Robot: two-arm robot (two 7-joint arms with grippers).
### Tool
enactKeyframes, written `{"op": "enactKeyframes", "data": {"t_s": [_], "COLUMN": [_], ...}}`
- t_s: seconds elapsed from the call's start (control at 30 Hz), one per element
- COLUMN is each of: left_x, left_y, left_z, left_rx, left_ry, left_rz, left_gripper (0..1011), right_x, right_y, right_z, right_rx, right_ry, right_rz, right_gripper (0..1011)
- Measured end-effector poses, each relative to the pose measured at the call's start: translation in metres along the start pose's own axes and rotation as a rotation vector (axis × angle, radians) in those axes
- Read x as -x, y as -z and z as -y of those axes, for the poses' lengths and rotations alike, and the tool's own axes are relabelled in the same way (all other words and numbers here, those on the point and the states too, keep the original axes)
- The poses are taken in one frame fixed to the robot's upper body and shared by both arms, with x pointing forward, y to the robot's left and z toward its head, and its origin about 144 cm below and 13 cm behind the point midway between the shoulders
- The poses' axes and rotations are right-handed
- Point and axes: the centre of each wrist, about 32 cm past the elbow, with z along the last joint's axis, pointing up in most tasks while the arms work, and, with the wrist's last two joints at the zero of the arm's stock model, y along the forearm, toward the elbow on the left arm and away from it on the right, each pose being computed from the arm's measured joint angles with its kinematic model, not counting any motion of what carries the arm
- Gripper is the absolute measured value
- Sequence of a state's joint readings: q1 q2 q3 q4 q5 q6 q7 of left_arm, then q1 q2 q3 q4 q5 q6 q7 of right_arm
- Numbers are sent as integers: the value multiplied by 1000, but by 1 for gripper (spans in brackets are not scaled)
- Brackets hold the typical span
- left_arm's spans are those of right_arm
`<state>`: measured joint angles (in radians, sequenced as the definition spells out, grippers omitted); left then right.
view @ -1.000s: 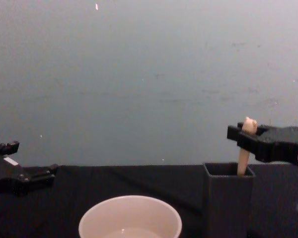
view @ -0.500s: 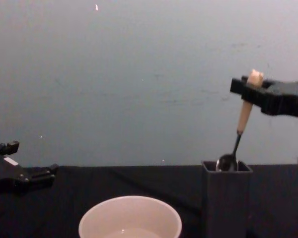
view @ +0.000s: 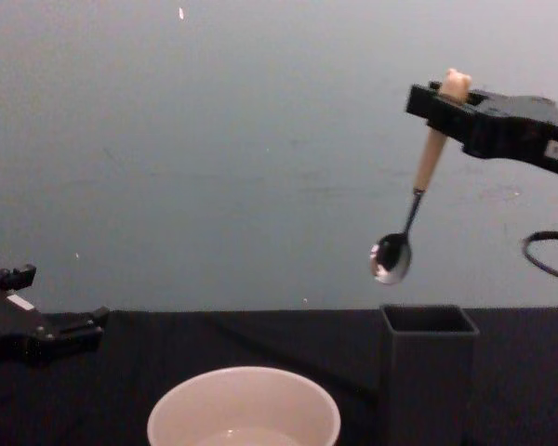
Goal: Pick up the stirring spoon with one hand, stir inside the cup, then place it back in its original position.
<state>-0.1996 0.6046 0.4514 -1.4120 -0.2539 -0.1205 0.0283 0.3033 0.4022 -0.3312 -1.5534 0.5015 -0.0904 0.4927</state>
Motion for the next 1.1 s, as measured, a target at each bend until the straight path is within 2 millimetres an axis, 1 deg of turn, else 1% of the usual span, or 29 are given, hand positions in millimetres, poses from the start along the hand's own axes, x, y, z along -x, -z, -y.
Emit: {"op": "enactKeyframes", "data": {"t_s": [0.17, 0.3, 0.4, 0.5, 0.6, 1.1], "left_x": [0, 0, 0, 0, 0, 0], "left_y": [0, 0, 0, 0, 0, 0], "left_z": [0, 0, 0, 0, 0, 0], "left_rx": [0, 0, 0, 0, 0, 0], "left_ry": [0, 0, 0, 0, 0, 0], "left_rz": [0, 0, 0, 0, 0, 0], "left_gripper": [1001, 1001, 1001, 1001, 1001, 1001], "right_x": [5, 13, 18, 23, 28, 41], "right_y": [4, 11, 17, 22, 33, 62], "right_z": [-14, -27, -32, -35, -37, -36], "right_rx": [-12, -8, 2, 11, 36, 135], "right_ry": [-38, -87, -115, -137, -170, -237], "right_rz": [-10, -22, -32, -39, -44, -50], "right_gripper": [211, 211, 211, 211, 211, 211]}}
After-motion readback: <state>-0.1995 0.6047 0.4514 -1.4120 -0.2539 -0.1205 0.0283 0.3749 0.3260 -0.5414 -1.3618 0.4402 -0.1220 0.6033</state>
